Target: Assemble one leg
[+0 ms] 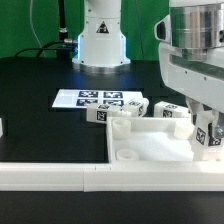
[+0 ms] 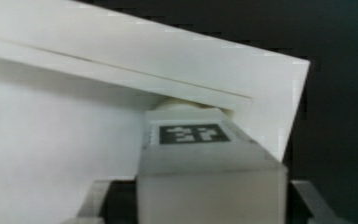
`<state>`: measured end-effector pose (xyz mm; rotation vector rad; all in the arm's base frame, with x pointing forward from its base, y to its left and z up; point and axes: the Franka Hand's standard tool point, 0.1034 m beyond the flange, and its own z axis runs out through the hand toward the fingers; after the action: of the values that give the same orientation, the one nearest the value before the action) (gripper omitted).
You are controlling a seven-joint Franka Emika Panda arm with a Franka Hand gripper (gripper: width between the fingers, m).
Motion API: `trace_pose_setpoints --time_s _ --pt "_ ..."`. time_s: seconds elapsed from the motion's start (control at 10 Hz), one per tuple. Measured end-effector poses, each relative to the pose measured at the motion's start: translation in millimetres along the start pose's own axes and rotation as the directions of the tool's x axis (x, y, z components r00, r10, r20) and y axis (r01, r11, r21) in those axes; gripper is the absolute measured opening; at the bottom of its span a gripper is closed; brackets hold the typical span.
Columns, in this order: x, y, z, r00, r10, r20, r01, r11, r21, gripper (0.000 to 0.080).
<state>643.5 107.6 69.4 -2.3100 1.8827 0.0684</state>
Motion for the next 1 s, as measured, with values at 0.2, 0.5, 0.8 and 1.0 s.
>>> trace_pose_setpoints --time_s 0.2,0.5,0.8,1.0 --pt "-0.2 0.1 0.2 0.999 -0.040 0.000 0.040 0.999 0.000 0.0515" --pt "-5.2 0.6 3.4 0.899 -0.438 -0.002 0.438 0.899 -0.009 0.0641" --pt "-10.6 2.2 6.5 0.750 -0.661 0.007 0.661 0.750 -0.010 0.0649" --pt "-9.2 2.3 6.1 0.645 -0.764 0.006 0.764 0.645 -0.016 0.0649"
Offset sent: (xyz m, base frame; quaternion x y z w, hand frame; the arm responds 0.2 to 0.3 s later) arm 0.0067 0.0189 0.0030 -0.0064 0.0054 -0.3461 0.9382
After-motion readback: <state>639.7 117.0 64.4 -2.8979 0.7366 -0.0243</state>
